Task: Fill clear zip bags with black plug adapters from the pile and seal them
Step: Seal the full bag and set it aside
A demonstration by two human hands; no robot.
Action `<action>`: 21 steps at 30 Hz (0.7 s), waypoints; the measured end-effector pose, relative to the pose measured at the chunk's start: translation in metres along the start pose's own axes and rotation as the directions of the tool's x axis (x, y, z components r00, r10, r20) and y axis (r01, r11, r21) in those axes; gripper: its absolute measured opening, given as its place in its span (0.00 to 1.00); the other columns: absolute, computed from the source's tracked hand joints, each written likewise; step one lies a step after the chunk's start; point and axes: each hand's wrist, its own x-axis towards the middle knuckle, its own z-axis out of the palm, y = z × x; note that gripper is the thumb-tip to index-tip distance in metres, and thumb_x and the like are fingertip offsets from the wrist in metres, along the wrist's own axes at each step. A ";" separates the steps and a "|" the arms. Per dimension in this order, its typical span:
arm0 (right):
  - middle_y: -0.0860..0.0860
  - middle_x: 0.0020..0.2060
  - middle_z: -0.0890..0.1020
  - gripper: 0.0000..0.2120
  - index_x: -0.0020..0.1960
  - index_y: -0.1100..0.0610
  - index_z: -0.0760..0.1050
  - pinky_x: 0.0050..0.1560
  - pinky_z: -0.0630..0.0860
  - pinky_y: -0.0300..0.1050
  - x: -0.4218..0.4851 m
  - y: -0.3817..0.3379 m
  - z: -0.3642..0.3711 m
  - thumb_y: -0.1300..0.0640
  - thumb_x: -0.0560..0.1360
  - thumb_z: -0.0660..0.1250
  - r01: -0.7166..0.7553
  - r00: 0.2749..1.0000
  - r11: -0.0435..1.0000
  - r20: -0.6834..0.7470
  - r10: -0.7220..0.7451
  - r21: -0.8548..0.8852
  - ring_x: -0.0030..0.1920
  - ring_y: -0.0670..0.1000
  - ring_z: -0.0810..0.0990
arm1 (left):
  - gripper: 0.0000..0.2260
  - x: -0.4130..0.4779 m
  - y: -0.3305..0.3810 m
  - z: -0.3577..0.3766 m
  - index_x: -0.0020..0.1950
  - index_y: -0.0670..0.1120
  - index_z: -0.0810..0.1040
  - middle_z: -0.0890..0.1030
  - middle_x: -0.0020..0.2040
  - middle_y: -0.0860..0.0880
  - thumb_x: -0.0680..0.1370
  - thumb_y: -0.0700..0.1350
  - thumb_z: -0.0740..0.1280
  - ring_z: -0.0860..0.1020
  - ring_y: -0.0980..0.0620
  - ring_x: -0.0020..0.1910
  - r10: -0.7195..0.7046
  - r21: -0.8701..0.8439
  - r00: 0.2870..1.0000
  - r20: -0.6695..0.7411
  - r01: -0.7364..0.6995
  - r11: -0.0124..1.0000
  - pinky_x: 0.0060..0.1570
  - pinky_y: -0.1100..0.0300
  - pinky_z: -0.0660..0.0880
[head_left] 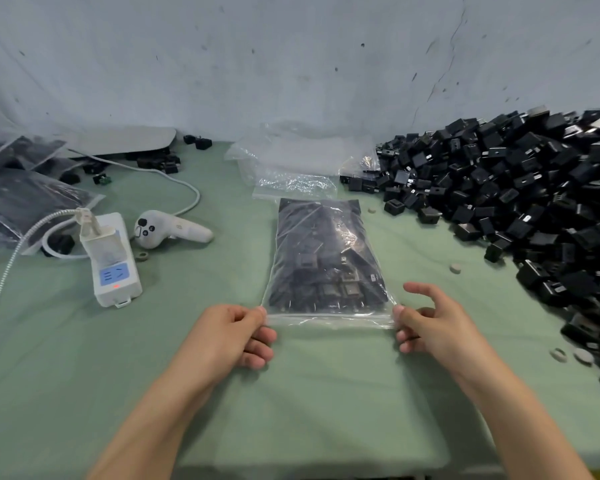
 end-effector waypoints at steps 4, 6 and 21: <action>0.50 0.26 0.81 0.02 0.52 0.49 0.73 0.27 0.72 0.44 -0.029 -0.007 0.003 0.53 0.80 0.64 0.061 0.962 0.975 -0.247 -0.115 -0.216 0.22 0.50 0.77 | 0.14 -0.001 0.000 0.002 0.40 0.37 0.78 0.81 0.27 0.49 0.83 0.41 0.63 0.78 0.55 0.22 0.011 0.002 1.000 -0.010 -0.011 1.000 0.22 0.65 0.74; 0.50 0.24 0.79 0.08 0.50 0.57 0.78 0.21 0.68 0.40 -0.050 -0.017 0.026 0.53 0.80 0.64 -0.010 0.999 0.998 -0.052 0.013 0.056 0.20 0.50 0.73 | 0.13 -0.001 0.000 0.002 0.41 0.37 0.77 0.81 0.27 0.49 0.83 0.42 0.63 0.78 0.54 0.22 0.010 -0.014 1.000 -0.005 -0.010 1.000 0.22 0.65 0.74; 0.51 0.25 0.79 0.13 0.41 0.64 0.79 0.21 0.69 0.32 -0.045 -0.027 0.132 0.61 0.82 0.64 -0.435 0.869 0.767 0.444 0.220 0.471 0.21 0.42 0.73 | 0.12 -0.010 -0.002 0.000 0.43 0.35 0.75 0.79 0.28 0.45 0.83 0.41 0.61 0.76 0.53 0.22 0.116 -0.068 0.993 -0.005 -0.116 0.991 0.22 0.63 0.75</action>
